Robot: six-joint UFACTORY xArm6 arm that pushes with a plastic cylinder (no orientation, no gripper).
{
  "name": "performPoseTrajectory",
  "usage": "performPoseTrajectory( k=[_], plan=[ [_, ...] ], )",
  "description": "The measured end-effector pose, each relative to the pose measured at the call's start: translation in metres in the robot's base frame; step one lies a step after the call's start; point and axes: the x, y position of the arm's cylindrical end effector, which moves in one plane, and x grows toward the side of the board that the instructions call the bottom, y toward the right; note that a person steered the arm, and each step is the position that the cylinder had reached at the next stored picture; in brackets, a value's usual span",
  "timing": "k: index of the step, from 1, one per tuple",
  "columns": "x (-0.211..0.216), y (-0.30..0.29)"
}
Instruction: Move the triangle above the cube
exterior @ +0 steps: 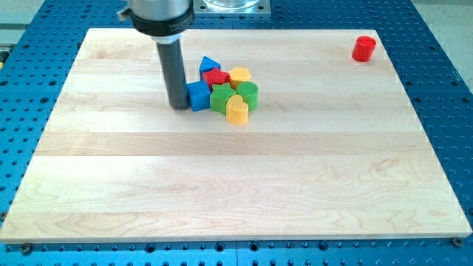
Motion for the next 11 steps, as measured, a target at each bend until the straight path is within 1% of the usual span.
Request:
performPoseTrajectory(
  k=[1,2,3,4,5,6,7,8,9,10,11],
  plan=[
    [-0.001,-0.042],
    [-0.062,-0.064],
    [-0.104,-0.064],
    [-0.116,-0.052],
    [-0.129,0.016],
    [-0.125,0.067],
    [-0.097,0.058],
    [-0.079,0.048],
    [-0.078,0.018],
    [-0.098,-0.006],
    [-0.125,-0.011]
  ],
)
